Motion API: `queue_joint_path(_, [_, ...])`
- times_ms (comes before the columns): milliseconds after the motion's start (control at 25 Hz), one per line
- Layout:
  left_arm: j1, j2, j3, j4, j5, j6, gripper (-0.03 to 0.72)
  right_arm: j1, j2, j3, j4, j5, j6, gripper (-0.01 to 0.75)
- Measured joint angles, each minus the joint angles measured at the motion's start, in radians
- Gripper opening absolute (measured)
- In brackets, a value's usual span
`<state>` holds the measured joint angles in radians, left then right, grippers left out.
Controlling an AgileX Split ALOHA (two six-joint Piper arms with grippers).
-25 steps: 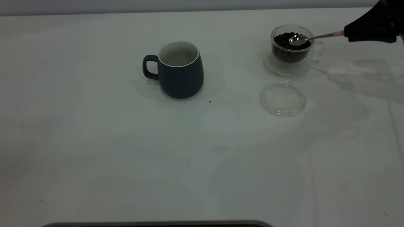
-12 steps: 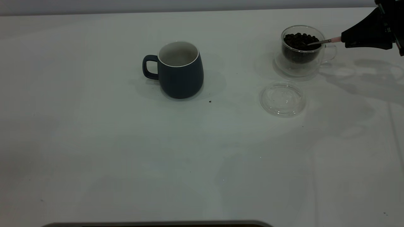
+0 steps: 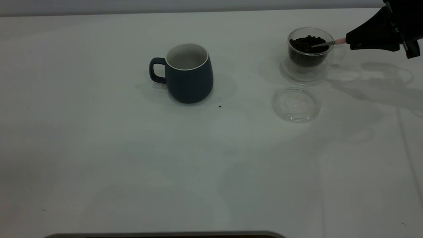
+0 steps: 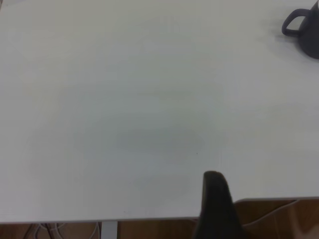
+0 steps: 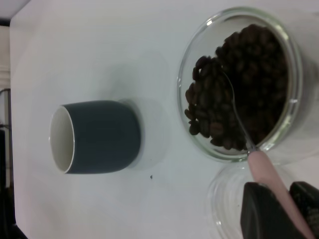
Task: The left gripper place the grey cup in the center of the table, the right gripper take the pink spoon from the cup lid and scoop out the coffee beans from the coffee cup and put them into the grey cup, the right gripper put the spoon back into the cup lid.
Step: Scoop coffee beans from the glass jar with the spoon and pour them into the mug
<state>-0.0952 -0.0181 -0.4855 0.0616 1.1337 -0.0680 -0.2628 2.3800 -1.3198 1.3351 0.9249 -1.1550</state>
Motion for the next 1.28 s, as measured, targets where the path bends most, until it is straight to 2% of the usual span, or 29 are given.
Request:
queue_joint_path(240, [0.000, 0.000, 0.000, 0.000, 0.000, 0.000, 0.569, -0.042, 0.001, 0.000, 0.001, 0.012, 0.000, 0.102])
queue_joint_path(760, [0.000, 0.000, 0.000, 0.000, 0.000, -0.001, 0.569, -0.049, 0.001, 0.000, 0.002, 0.068, 0.041, 0.102])
queue_joint_path(1280, [0.000, 0.000, 0.000, 0.000, 0.000, -0.001, 0.569, -0.127, 0.001, 0.000, 0.002, 0.168, 0.125, 0.102])
